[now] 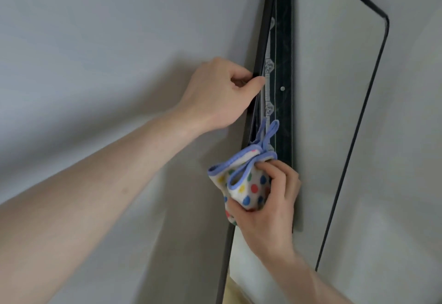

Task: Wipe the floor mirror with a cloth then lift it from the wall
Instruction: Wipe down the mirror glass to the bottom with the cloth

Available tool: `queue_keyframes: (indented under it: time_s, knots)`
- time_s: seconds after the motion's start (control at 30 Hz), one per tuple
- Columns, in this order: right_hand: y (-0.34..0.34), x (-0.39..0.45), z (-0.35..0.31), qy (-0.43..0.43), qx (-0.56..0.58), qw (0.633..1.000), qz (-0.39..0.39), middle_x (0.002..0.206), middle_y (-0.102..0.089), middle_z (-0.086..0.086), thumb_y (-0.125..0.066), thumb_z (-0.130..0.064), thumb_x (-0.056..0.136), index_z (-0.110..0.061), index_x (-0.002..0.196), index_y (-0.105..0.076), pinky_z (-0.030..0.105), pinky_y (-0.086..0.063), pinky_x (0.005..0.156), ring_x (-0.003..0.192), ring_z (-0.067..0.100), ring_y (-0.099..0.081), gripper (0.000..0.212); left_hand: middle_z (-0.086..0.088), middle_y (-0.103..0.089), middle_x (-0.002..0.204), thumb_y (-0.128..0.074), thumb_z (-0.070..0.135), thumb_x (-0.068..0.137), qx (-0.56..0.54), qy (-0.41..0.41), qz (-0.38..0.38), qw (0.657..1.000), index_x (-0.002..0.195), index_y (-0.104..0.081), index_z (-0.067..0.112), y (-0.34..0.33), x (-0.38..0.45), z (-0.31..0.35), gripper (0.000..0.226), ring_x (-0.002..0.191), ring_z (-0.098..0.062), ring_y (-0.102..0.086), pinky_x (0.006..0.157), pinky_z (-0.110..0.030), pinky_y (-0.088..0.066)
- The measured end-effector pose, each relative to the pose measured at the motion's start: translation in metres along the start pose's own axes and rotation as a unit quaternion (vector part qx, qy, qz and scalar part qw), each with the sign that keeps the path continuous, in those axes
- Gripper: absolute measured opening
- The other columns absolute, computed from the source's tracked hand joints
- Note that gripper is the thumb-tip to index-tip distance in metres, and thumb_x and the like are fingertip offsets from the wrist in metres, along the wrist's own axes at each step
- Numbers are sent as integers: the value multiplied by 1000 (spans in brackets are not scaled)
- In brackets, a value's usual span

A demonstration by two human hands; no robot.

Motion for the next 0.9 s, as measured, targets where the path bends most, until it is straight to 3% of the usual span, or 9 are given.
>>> queue_keyframes:
  time_s: [0.17,0.27,0.37,0.57,0.73,0.9]
  knots:
    - [-10,-63,19,79,-31,996,-24,145,-29,-28,-88,-35,59,-33,137,-45,41,-52,98,130,20,-43,90,-13,-72,69,-61,46,95,-37,-1,21,999,80,-75,6,-13,-21,-18,45,74,-34,-70,70,-43,-62]
    - [-8,-79,26,117,-39,992,-23,148,-31,-25,-83,-48,63,-32,142,-46,33,-47,105,133,19,-44,89,-6,-76,72,-63,44,96,-42,-3,23,999,84,-78,8,-26,-46,-28,41,72,-22,-74,73,-41,-63]
    - [-3,-70,22,138,-36,990,-17,147,-37,-21,-81,-46,64,-27,144,-50,24,-42,109,135,18,-44,88,-4,-78,75,-64,43,97,-49,-5,26,998,86,-78,7,-36,-66,-34,40,71,-11,-75,76,-38,-64]
    - [0,-52,14,147,-13,989,17,139,-42,-16,-79,-42,69,-28,139,-52,34,-48,104,131,15,-42,76,-22,-74,87,-68,37,95,-72,-13,21,997,87,-72,-5,-48,-92,-40,43,75,-23,-76,70,-43,-65]
    - [-10,-89,27,152,-21,988,26,138,-43,-12,-78,-41,68,-27,138,-51,31,-47,103,129,15,-42,76,-13,-78,89,-70,33,93,-100,-19,31,994,97,-77,-2,-61,-115,-50,36,73,-16,-76,71,-38,-65]
    - [-19,-141,43,180,-39,983,22,138,-45,-7,-79,-39,68,-20,137,-55,32,-45,106,129,18,-45,75,-30,-67,88,-66,34,91,-83,-53,76,992,97,-69,-12,-72,-133,-58,47,71,-25,-76,66,-48,-64]
Point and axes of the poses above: each hand's wrist, its own x-axis towards the middle knuckle, its own y-axis out of the back of the hand, z = x × y, the point moved 9 cm from there along x, towards the middle knuckle
